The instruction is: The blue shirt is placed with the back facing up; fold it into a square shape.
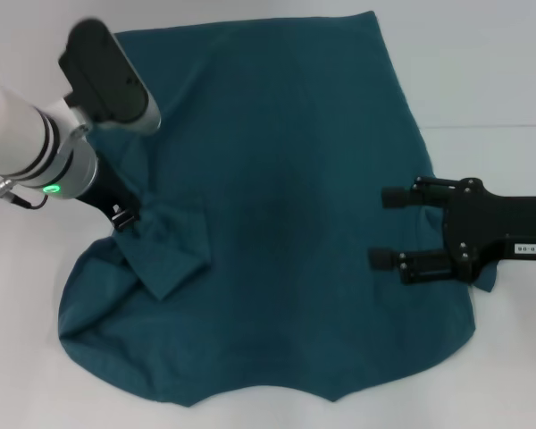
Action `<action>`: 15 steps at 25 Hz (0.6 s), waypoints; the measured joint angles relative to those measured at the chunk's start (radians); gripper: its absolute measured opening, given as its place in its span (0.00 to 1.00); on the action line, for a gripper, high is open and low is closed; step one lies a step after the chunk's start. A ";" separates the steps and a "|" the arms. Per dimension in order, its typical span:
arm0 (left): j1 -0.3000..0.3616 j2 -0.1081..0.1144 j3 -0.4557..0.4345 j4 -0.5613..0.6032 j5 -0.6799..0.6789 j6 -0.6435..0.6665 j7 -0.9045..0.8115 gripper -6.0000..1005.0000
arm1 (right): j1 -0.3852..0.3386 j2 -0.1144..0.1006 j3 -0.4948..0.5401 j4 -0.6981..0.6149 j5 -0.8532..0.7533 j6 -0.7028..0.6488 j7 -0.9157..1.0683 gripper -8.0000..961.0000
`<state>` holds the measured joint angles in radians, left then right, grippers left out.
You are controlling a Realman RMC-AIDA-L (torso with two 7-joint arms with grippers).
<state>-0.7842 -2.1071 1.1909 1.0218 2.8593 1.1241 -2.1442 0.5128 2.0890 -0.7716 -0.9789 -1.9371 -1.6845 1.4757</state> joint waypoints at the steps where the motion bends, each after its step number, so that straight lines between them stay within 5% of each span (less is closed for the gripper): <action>1: -0.013 0.010 0.007 -0.049 0.000 -0.026 -0.006 0.02 | 0.002 0.000 0.000 0.001 0.000 0.000 -0.001 0.96; 7: -0.093 0.047 0.041 -0.254 0.000 -0.035 0.023 0.02 | 0.008 0.000 0.000 0.001 0.000 0.000 -0.003 0.96; 15: -0.050 0.039 0.044 -0.071 -0.001 0.310 0.077 0.03 | 0.004 0.002 -0.001 0.003 0.000 0.004 -0.011 0.96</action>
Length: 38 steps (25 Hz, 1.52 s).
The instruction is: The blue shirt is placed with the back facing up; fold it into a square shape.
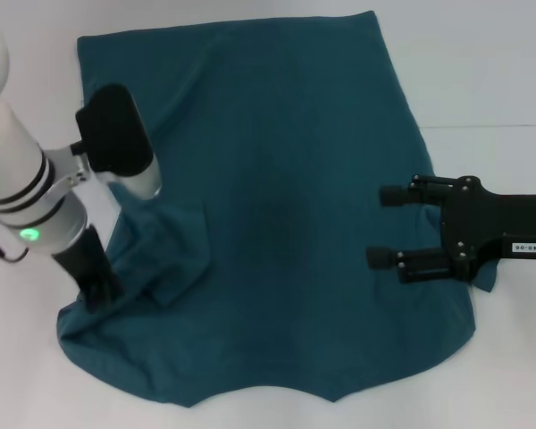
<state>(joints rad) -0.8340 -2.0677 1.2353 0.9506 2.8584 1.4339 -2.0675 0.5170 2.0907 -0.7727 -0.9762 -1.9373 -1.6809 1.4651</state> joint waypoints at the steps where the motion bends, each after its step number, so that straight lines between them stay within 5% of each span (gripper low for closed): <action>1: 0.007 -0.003 0.008 0.007 0.000 0.024 -0.001 0.03 | -0.001 0.000 0.000 0.000 0.000 0.003 -0.002 0.96; 12: 0.100 -0.055 0.004 0.110 -0.002 0.059 -0.017 0.04 | -0.004 -0.001 0.007 -0.006 0.002 0.001 0.004 0.96; 17: 0.185 -0.092 -0.185 0.354 -0.060 0.164 0.078 0.05 | -0.013 -0.002 0.008 -0.046 0.003 -0.005 0.065 0.96; 24: 0.334 -0.095 -0.266 0.491 -0.227 0.165 0.124 0.05 | -0.026 -0.001 -0.002 -0.173 -0.013 -0.030 0.197 0.96; 31: 0.450 -0.095 -0.404 0.448 -0.517 0.123 0.248 0.06 | -0.007 -0.004 -0.029 -0.392 -0.218 -0.042 0.491 0.96; 38: 0.471 -0.089 -0.521 0.276 -0.711 0.157 0.398 0.07 | 0.106 -0.004 -0.041 -0.499 -0.685 -0.073 0.732 0.95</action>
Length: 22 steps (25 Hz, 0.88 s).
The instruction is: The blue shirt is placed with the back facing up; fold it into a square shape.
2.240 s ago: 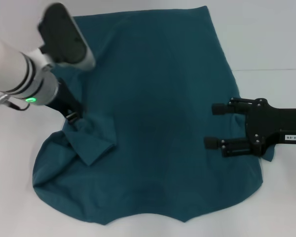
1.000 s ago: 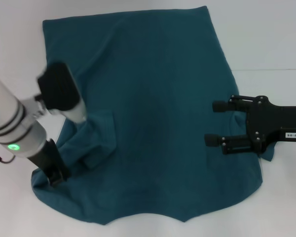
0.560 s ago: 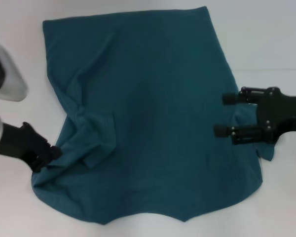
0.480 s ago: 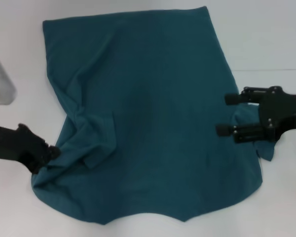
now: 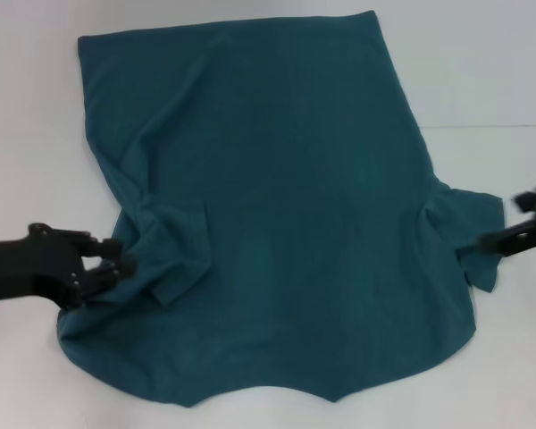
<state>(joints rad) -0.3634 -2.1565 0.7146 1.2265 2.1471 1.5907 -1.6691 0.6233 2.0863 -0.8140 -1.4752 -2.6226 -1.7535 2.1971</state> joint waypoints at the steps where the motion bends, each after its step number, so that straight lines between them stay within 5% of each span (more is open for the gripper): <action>1: -0.002 -0.001 0.002 -0.015 -0.002 -0.002 0.009 0.11 | 0.014 0.003 -0.006 0.006 -0.076 0.019 0.018 0.95; 6: -0.015 -0.006 0.024 -0.046 -0.005 -0.004 0.020 0.34 | 0.035 0.006 -0.084 0.105 -0.256 0.210 0.085 0.95; 14: -0.047 -0.006 0.024 -0.100 -0.010 -0.006 0.027 0.71 | 0.053 0.001 -0.177 0.361 -0.297 0.480 0.081 0.92; 22: -0.060 -0.006 0.029 -0.111 -0.005 -0.014 0.022 0.87 | 0.074 0.003 -0.244 0.486 -0.305 0.618 0.077 0.89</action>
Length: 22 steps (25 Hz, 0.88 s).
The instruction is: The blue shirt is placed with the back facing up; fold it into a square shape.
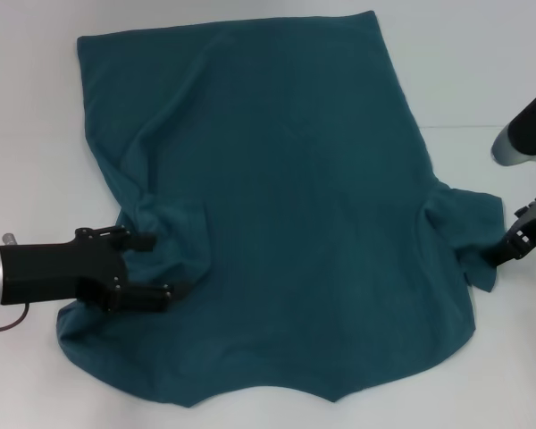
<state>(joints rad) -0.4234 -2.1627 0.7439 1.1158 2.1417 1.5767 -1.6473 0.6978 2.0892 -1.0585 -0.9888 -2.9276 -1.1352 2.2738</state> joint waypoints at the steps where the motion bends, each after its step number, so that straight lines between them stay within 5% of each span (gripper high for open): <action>1: 0.000 0.000 -0.001 0.000 0.001 0.000 -0.001 0.89 | 0.001 0.001 -0.006 0.005 0.000 0.004 -0.001 0.89; 13: 0.002 0.000 0.003 0.019 0.003 0.005 -0.023 0.94 | 0.027 -0.003 -0.015 0.068 0.028 0.032 -0.031 0.84; 18: 0.012 -0.001 0.003 0.030 0.001 0.009 -0.026 0.94 | 0.024 -0.003 -0.013 0.077 0.025 0.033 -0.027 0.71; 22: 0.012 -0.001 0.003 0.030 0.001 0.007 -0.026 0.94 | 0.018 -0.005 -0.003 0.078 0.025 0.037 -0.024 0.71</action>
<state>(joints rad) -0.4111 -2.1641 0.7471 1.1461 2.1423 1.5834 -1.6734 0.7158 2.0846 -1.0615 -0.9111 -2.9024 -1.0982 2.2500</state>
